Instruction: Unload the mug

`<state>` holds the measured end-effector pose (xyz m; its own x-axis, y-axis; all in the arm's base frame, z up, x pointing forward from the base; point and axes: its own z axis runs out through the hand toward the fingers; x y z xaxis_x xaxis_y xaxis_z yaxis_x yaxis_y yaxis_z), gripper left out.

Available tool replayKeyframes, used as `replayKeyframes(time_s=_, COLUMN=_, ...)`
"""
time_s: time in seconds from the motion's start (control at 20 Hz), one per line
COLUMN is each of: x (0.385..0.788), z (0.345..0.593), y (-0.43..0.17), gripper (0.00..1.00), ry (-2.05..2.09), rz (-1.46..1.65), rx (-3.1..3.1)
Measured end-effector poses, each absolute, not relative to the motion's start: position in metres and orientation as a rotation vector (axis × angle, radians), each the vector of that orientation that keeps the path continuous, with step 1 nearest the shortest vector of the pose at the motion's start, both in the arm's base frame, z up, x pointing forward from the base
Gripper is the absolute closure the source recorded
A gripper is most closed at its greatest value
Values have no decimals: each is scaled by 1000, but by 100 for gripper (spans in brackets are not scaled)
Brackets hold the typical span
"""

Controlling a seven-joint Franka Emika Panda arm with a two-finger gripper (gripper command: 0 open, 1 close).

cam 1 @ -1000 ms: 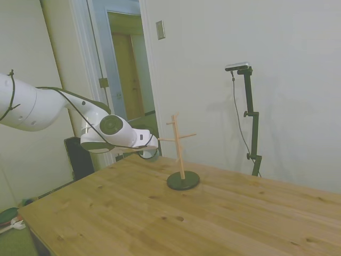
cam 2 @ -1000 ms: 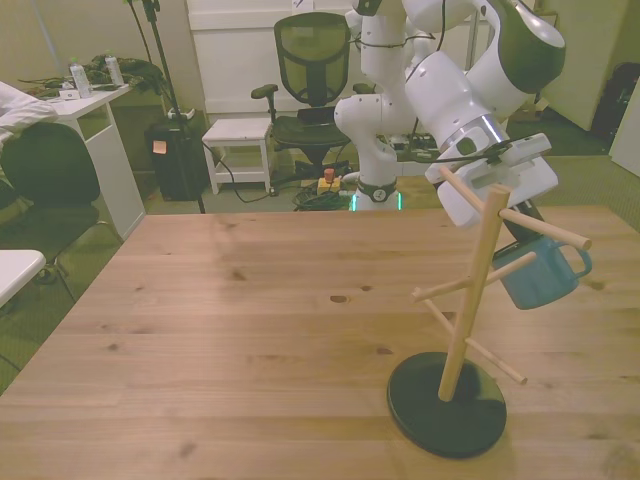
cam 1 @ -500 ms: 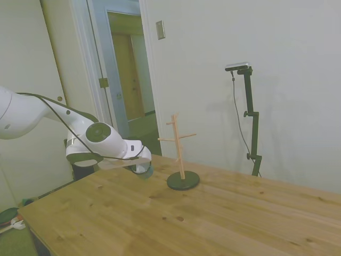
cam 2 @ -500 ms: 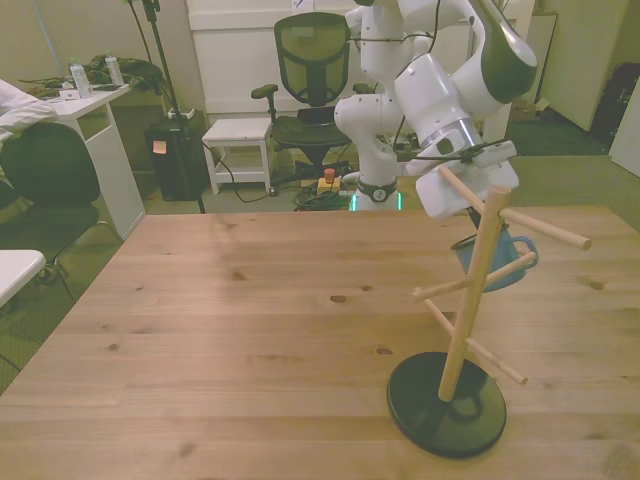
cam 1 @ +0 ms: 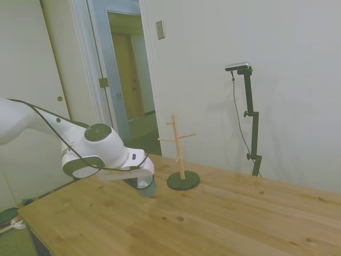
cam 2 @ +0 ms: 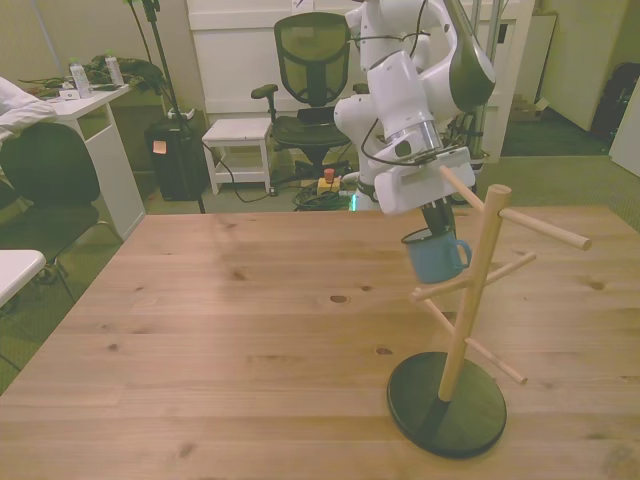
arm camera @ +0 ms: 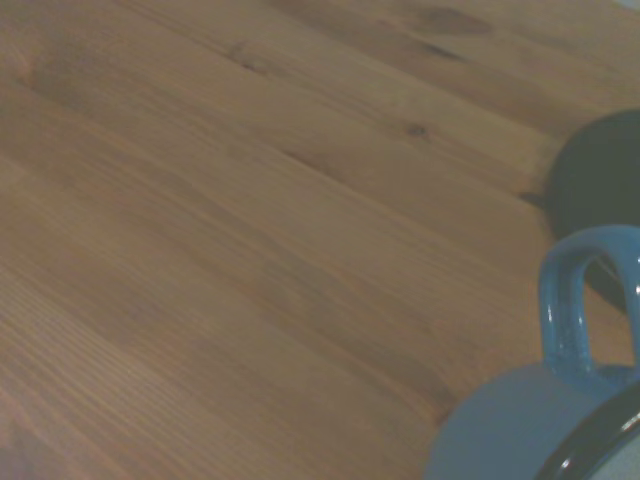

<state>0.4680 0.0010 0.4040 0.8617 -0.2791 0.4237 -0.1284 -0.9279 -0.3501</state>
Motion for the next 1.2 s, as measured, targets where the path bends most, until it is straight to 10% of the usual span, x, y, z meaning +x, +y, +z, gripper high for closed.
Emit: replayKeyframes(time_s=1.2, x=528, z=380, y=-19, gripper=100, ry=715, rz=-212, rx=-2902)
